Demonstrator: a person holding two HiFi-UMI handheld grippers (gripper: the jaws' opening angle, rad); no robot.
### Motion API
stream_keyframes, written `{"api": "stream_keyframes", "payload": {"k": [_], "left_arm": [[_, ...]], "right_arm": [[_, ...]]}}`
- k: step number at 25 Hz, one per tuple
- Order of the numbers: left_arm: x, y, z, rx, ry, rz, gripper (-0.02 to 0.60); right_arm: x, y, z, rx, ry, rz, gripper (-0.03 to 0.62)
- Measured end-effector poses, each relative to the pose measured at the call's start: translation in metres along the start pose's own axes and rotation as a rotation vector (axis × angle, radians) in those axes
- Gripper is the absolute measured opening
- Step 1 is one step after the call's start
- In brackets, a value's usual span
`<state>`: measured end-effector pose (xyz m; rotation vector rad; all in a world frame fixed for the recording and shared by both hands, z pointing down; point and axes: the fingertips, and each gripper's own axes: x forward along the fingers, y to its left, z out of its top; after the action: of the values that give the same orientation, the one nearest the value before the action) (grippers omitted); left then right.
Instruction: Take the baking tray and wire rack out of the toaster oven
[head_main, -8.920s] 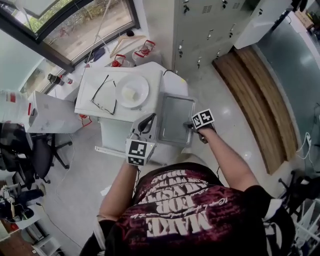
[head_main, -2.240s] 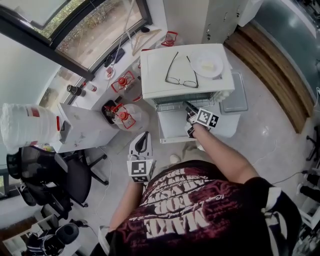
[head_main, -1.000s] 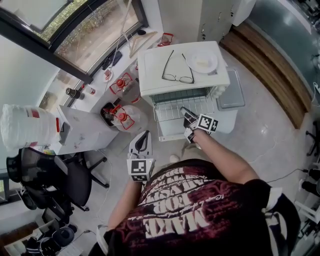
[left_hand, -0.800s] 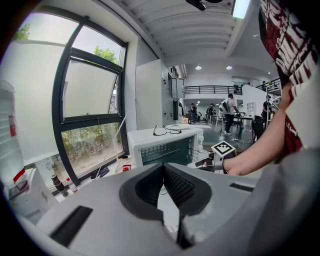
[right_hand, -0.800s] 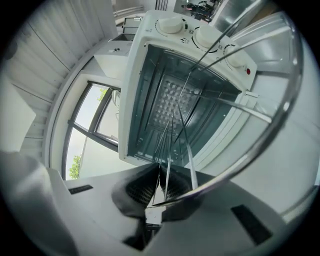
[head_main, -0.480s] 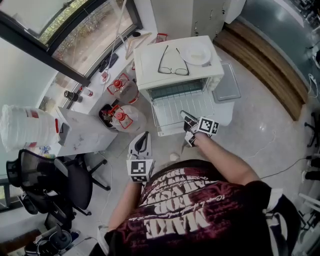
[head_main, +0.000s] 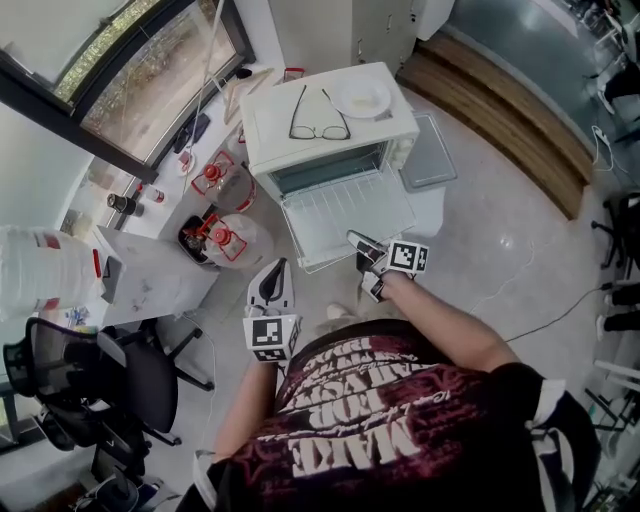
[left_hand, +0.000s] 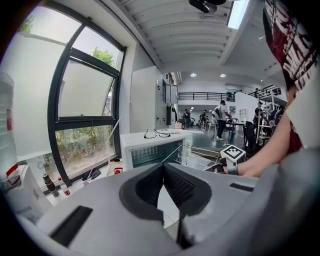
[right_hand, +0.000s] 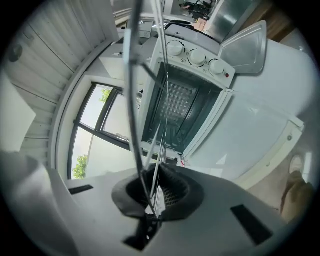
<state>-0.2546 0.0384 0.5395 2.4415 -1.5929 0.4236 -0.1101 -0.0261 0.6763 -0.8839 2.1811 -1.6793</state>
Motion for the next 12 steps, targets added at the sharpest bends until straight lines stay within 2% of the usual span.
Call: {"api": "stream_keyframes", "payload": {"k": [5, 12], "left_arm": [[0.009, -0.015, 0.006, 0.010, 0.002, -0.030, 0.006], [0.034, -0.054, 0.025, 0.051, -0.009, -0.066, 0.006]], "right_arm": [[-0.023, 0.001, 0.001, 0.005, -0.004, -0.004, 0.005], [-0.057, 0.000, 0.010, 0.028, 0.008, 0.034, 0.003]]}}
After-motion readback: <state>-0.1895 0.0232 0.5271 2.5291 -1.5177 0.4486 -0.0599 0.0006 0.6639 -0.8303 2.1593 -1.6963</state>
